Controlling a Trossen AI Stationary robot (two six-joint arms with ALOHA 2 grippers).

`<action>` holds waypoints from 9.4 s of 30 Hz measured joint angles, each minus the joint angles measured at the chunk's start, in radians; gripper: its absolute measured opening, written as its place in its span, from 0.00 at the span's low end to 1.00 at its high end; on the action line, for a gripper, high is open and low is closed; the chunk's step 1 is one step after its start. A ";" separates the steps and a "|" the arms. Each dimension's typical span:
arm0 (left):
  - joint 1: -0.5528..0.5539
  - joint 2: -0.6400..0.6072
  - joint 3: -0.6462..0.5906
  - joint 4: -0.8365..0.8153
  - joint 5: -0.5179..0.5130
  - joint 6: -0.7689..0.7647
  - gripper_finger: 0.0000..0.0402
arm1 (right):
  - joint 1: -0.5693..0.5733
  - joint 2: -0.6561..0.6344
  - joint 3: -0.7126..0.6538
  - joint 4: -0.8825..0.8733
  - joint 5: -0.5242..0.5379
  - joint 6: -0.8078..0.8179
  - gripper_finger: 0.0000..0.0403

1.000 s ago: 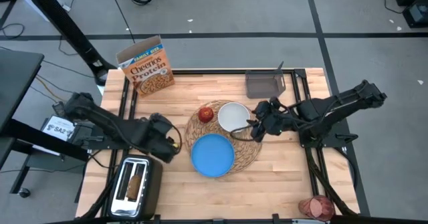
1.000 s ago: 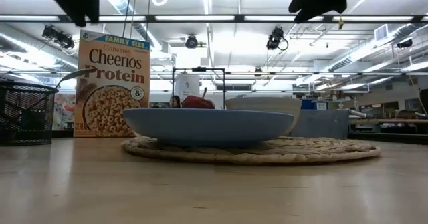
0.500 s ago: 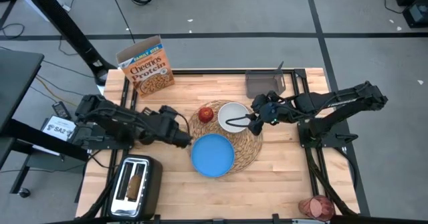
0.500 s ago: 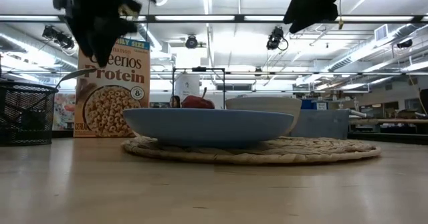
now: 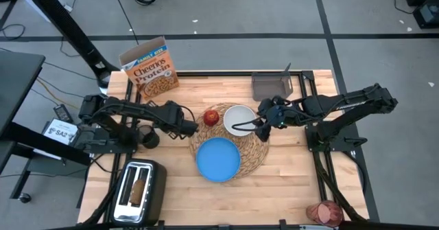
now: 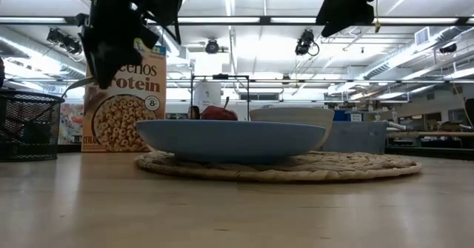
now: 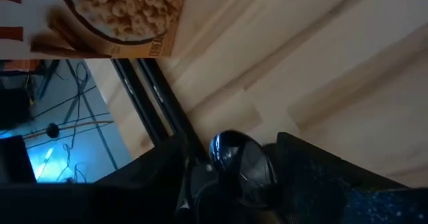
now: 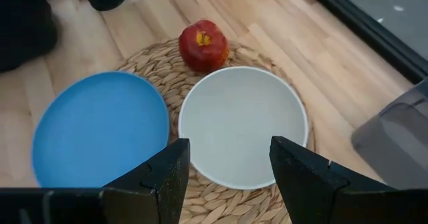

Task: Arrange a breakfast setting
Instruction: Put the black spoon on the brown placemat beside the white bowl

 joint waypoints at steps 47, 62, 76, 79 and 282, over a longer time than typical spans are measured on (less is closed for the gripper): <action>-0.108 -0.166 0.001 0.001 0.003 -0.013 0.07 | 0.000 0.000 0.000 -0.002 -0.014 -0.037 0.53; -0.170 -0.264 0.001 0.002 0.018 -0.017 0.13 | 0.000 0.000 0.000 -0.002 -0.019 -0.003 0.53; -0.210 -0.515 -0.215 0.011 0.205 -0.076 0.54 | 0.000 0.000 0.000 -0.002 -0.021 -0.024 0.53; -0.173 -0.566 -0.286 0.098 0.210 -0.046 0.58 | 0.000 0.000 0.000 -0.001 -0.021 -0.034 0.53; -0.362 -0.526 0.016 0.773 0.087 0.433 0.53 | 0.287 0.242 -0.670 0.803 0.006 1.509 0.11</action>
